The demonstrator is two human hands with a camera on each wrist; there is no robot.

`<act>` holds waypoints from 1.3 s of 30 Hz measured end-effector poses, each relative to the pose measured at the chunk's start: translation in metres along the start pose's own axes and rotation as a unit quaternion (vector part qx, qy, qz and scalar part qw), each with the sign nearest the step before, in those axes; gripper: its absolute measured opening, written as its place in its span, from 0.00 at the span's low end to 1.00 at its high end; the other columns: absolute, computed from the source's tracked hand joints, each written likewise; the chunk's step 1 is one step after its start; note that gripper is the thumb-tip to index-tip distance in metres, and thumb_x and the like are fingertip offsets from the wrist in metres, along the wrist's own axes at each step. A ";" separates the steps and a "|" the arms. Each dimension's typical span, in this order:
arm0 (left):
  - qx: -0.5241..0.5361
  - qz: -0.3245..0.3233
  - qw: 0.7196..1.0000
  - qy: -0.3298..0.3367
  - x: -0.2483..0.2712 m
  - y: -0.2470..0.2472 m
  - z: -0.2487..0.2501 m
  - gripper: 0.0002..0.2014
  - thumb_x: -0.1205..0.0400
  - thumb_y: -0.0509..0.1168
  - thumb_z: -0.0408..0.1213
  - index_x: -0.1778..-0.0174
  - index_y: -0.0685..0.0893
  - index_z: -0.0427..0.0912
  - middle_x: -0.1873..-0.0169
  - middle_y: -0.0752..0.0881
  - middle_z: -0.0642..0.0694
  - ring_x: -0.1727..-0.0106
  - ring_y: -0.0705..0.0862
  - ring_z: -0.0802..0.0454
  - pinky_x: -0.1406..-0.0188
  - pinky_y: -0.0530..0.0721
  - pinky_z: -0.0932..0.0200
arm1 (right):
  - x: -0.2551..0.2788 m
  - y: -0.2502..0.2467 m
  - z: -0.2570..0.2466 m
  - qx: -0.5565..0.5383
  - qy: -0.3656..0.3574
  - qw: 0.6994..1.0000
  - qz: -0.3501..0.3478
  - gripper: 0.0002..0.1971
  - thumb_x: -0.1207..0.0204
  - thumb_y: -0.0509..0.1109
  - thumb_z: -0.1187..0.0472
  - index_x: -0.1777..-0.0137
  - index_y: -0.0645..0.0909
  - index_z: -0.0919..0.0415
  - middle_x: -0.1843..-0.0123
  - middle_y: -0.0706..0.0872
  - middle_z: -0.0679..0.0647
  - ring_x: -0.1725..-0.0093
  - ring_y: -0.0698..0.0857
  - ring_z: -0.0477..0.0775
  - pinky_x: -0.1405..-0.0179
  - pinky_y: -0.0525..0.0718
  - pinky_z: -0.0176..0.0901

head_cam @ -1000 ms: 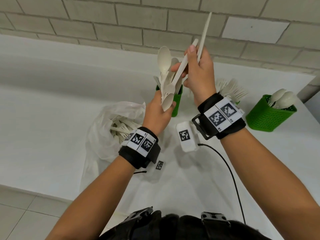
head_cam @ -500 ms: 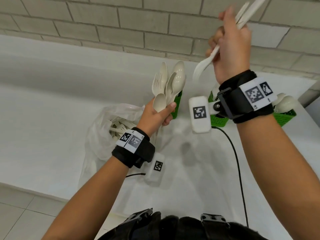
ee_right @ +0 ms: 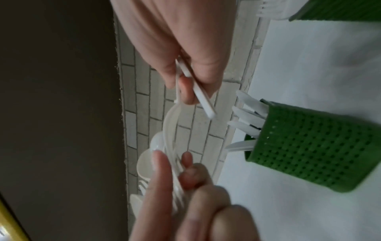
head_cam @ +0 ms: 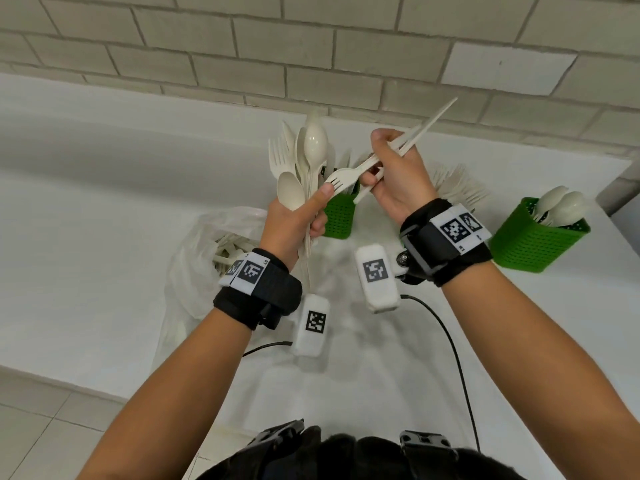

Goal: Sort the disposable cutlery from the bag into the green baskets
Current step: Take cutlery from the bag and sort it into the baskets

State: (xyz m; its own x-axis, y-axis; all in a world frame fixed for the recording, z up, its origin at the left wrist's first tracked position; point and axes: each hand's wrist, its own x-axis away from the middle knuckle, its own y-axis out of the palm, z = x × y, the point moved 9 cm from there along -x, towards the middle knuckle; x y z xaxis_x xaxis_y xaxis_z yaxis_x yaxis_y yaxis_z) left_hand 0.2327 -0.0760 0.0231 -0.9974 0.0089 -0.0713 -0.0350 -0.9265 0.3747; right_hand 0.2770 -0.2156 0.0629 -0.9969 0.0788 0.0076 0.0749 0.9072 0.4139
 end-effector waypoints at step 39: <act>0.073 -0.090 0.990 -0.083 -0.005 0.025 -0.018 0.03 0.27 0.62 0.34 0.58 0.76 0.41 0.79 0.69 0.52 0.81 0.65 0.61 0.84 0.64 0.70 | 0.032 -0.003 0.009 0.139 0.025 0.987 -0.071 0.06 0.18 0.64 0.61 0.50 0.75 0.65 0.67 0.73 0.53 0.74 0.70 0.45 0.83 0.63 0.31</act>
State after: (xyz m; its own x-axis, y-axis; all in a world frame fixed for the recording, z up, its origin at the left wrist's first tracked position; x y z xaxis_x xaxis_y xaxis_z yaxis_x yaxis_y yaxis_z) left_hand 0.2374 -0.1064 0.0159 -0.9703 0.2418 -0.0014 -0.2102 -0.8404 0.4995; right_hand 0.2450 -0.2126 0.0538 -0.9973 -0.0721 0.0160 -0.0690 0.9866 0.1479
